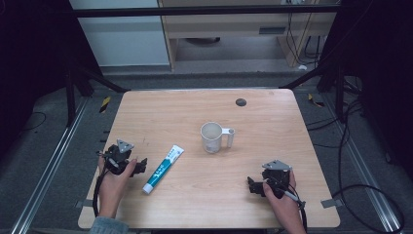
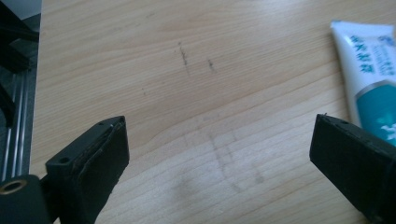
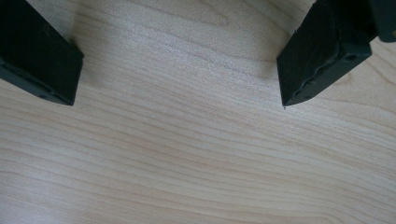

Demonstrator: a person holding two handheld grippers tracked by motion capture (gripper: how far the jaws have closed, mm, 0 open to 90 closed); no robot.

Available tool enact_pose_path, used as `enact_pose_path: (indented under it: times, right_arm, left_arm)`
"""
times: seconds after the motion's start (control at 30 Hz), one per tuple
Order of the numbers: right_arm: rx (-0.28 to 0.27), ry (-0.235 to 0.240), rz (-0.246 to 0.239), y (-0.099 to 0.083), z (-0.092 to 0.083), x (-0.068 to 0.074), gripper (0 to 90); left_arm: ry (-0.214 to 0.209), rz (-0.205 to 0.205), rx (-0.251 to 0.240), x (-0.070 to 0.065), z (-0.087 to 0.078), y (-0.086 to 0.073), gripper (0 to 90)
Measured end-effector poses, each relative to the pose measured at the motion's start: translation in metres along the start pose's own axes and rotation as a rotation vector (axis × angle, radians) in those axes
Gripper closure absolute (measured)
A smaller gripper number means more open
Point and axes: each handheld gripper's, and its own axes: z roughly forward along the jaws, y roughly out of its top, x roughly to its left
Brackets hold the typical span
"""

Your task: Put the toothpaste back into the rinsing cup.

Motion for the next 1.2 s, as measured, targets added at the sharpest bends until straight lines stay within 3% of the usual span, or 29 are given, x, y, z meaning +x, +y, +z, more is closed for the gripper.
enact_pose_path:
  times: [0.33, 0.67, 1.1, 1.2]
  right_arm:
    - [0.000, 0.000, 0.000, 0.000, 0.000, 0.000, 0.4]
    - [0.000, 0.000, 0.000, 0.000, 0.000, 0.000, 0.3]
    - [0.000, 0.000, 0.000, 0.000, 0.000, 0.000, 0.3]
    - [0.000, 0.000, -0.001, 0.000, 0.000, 0.000, 0.3]
  left_arm:
    - [-0.067, -0.044, -0.012, -0.009, -0.014, 0.010, 9.2]
    - [-0.100, -0.041, -0.004, -0.019, -0.015, 0.015, 10.8]
    - [-0.167, 0.025, 0.007, -0.049, -0.008, 0.025, 11.6]
    - [-0.197, 0.017, 0.011, -0.055, -0.005, 0.028, 9.3]
